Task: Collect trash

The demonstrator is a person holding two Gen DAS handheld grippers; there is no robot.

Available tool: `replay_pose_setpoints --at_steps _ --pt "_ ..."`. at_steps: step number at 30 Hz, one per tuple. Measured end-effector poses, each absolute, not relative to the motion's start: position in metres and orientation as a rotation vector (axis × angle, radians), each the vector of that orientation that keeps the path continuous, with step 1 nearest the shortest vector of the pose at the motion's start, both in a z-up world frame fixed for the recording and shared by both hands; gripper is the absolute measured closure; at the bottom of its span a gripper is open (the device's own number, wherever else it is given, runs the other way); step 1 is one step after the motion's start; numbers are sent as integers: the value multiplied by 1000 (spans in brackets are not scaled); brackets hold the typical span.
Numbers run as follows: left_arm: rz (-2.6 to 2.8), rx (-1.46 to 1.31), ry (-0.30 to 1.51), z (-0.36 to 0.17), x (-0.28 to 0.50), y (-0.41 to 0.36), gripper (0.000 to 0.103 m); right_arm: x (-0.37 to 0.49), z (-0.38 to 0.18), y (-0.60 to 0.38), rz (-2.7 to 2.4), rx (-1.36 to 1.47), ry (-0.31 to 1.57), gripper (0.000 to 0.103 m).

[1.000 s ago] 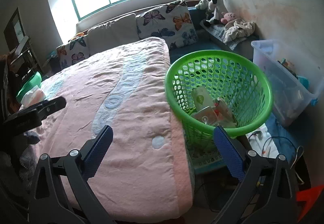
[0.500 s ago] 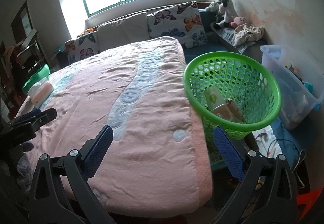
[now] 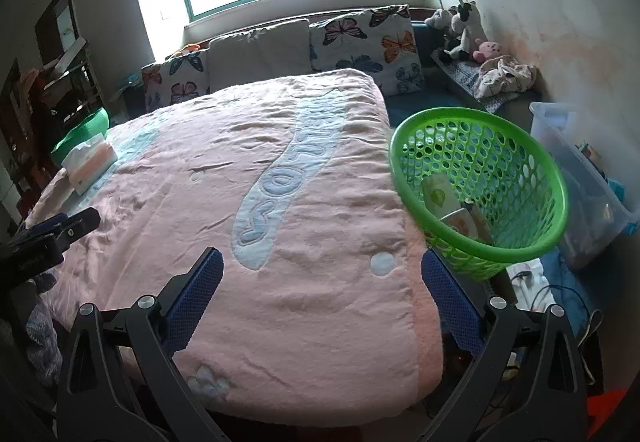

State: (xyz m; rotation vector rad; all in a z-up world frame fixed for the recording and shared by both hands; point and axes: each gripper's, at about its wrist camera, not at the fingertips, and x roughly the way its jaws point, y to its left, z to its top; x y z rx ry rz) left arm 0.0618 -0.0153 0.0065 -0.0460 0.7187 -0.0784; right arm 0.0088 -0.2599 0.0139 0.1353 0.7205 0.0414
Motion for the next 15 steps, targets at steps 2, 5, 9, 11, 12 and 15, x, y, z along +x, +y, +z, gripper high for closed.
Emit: replay_pose_setpoints --at_steps 2,5,9,11,12,15 --pt "-74 -55 720 7 60 -13 7 8 14 -258 45 132 722 5" --pt "-59 -54 717 7 57 -10 7 8 13 -255 48 129 725 5" --pt "-48 -59 717 7 56 -5 7 9 12 -252 52 128 729 5" --pt "-43 -59 721 6 55 -3 7 9 11 -250 61 125 732 5" --pt "-38 -56 720 5 54 -3 7 9 10 -249 62 121 734 5" --pt "-23 -42 712 5 52 -2 7 10 9 -246 60 108 739 5"
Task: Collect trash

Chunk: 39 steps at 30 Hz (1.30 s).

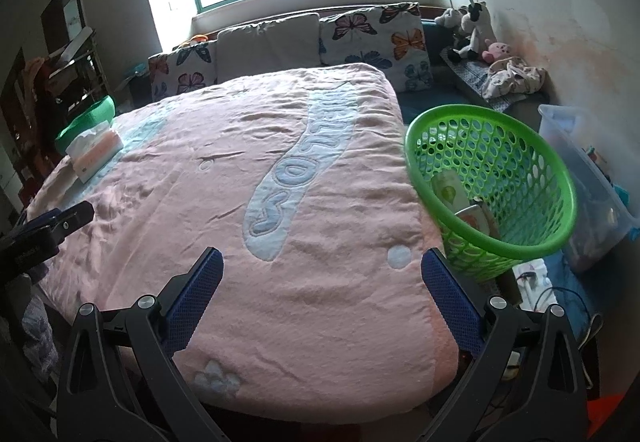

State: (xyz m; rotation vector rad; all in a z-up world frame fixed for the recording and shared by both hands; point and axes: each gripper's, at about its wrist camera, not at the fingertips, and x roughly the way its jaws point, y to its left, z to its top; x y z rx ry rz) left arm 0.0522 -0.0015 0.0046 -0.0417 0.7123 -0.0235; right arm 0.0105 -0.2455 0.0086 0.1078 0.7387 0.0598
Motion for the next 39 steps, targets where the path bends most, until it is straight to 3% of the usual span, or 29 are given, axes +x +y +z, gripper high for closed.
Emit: replay_pose_setpoints --at_steps 39 --pt "-7 -35 728 -4 44 6 7 13 2 -236 73 96 753 5"
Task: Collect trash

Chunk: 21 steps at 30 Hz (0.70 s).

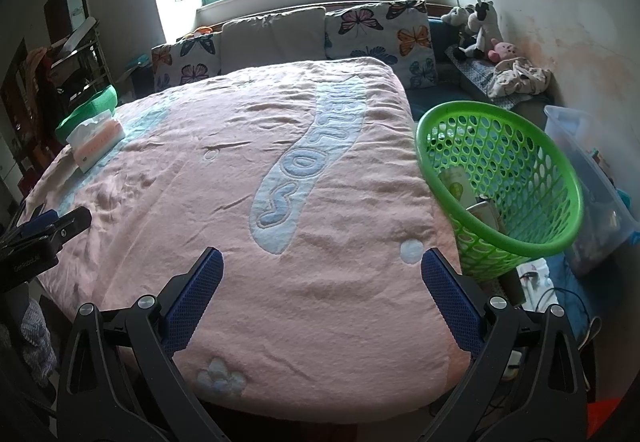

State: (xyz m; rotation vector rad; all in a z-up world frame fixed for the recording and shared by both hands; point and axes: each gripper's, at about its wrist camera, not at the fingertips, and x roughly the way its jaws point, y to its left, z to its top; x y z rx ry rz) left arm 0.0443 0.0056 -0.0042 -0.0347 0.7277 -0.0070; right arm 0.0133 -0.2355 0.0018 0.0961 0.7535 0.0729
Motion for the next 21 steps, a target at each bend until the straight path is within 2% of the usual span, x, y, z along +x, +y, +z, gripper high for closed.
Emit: replay_pose_setpoints --at_steps 21 --pt "-1 -35 731 -4 42 5 7 13 3 -233 80 96 755 5"
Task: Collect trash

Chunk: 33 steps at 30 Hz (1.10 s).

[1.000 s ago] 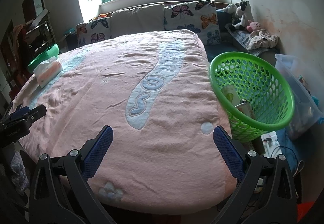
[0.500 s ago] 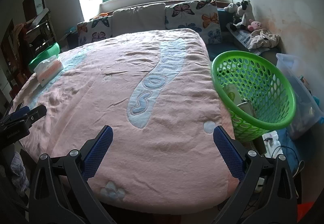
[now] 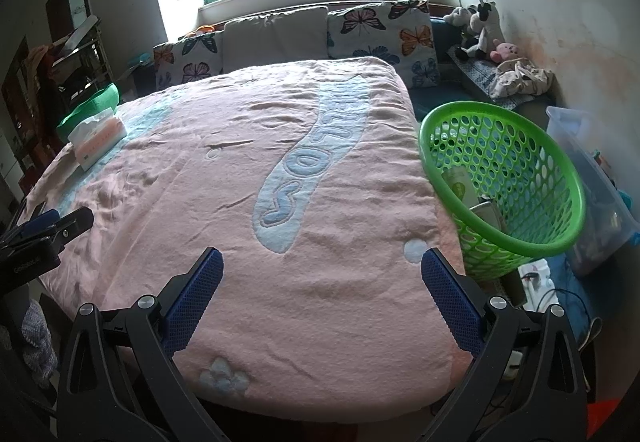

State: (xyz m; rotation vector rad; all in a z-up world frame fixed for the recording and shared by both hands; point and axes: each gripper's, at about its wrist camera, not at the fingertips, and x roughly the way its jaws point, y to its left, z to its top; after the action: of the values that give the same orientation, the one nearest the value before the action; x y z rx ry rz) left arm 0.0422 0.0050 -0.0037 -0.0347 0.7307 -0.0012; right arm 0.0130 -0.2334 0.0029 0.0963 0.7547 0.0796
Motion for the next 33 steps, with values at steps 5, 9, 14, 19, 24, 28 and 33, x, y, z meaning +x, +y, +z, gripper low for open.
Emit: replay_pose_setpoints --at_steps 5,9,14,19,24,28,33 --pt "4 -34 732 -4 42 5 7 13 2 -233 81 94 757 5" --pt "-1 -36 741 -5 44 5 7 16 3 -232 81 91 759 5" --pt "0 -29 736 -4 45 5 7 17 6 -232 80 89 751 5" --pt "2 -30 733 -3 45 6 7 16 6 -231 85 89 752 5" --pt "8 -34 730 -4 43 8 7 15 8 -229 90 84 745 5" --pt "7 -33 730 -4 43 8 7 15 8 -230 90 87 742 5" --pt "19 -27 721 -3 41 8 7 15 9 -230 91 95 738 5"
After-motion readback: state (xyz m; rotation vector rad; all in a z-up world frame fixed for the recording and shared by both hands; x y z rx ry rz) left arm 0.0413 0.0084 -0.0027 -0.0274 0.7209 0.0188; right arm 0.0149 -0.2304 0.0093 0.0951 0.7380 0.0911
